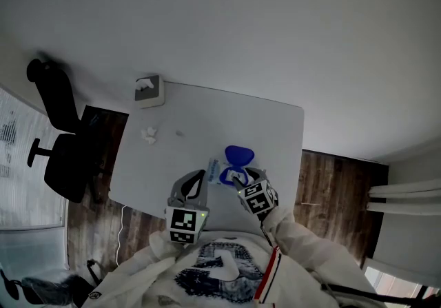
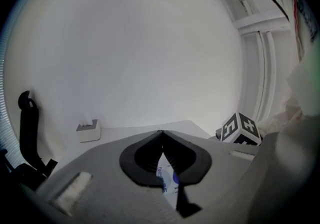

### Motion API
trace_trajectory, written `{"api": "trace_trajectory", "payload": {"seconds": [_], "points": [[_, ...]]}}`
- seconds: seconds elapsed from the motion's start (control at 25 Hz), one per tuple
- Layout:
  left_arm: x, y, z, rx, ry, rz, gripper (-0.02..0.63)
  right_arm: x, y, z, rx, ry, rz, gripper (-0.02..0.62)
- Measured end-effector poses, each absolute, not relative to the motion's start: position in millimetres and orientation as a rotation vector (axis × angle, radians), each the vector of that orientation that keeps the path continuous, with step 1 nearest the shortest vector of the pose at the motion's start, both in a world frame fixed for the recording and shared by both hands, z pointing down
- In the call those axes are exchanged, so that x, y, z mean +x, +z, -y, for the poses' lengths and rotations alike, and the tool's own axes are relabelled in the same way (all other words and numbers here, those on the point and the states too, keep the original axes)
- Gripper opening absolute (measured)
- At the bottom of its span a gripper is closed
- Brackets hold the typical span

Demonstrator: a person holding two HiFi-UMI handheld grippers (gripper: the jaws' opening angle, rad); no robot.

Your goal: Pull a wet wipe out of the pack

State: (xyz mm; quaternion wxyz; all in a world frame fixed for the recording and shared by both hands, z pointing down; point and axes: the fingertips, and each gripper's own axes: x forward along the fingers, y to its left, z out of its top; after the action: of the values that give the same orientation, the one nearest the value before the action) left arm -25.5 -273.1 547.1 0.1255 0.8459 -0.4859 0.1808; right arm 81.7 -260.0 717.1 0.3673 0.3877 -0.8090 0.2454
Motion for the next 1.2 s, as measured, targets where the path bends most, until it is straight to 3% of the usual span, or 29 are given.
{"api": "trace_trajectory", "payload": {"seconds": [0.88, 1.2], "points": [[-40.9, 553.2, 251.9, 2.357, 0.514, 1.487, 0.005, 53.3, 745.0, 263.7, 0.840, 0.529, 2.078, 0.122], [-44.3, 556.5, 245.1, 2.338, 0.502, 1.499, 0.005, 50.6, 751.4, 263.0, 0.810, 0.504, 2.065, 0.057]]}}
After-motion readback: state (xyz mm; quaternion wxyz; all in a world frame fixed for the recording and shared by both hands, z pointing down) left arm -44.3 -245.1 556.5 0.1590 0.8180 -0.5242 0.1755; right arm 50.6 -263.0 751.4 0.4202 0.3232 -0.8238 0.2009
